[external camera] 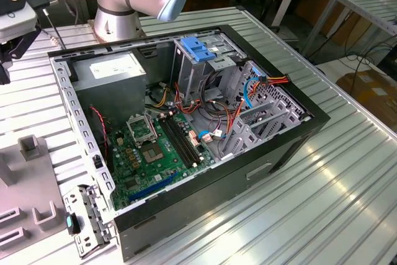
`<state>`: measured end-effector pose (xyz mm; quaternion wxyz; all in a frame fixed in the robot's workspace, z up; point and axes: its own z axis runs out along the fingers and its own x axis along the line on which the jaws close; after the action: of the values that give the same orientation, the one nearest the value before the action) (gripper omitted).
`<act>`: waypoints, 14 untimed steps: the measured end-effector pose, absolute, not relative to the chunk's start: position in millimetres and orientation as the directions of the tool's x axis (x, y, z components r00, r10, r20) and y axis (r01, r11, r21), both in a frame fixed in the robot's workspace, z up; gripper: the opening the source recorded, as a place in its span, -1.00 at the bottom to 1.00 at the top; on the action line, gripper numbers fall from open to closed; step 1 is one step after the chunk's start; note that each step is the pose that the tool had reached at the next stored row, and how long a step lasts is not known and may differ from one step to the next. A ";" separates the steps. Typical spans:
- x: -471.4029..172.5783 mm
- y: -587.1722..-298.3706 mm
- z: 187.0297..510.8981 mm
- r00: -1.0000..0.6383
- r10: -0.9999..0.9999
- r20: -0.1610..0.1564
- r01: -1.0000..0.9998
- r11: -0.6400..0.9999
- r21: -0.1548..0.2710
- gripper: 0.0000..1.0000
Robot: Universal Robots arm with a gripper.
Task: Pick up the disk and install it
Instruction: 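Reach for the disk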
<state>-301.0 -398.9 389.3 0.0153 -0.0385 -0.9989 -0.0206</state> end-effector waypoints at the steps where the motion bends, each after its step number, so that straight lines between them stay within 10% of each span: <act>1: -302.8 -398.9 389.3 -0.997 0.076 0.032 0.077 0.996 0.040 -0.79; 14: -347.4 -398.6 388.4 -0.996 0.076 0.035 0.078 0.996 0.042 -0.79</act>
<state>-347.4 -398.6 388.4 0.0168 -0.0385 -0.9989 -0.0215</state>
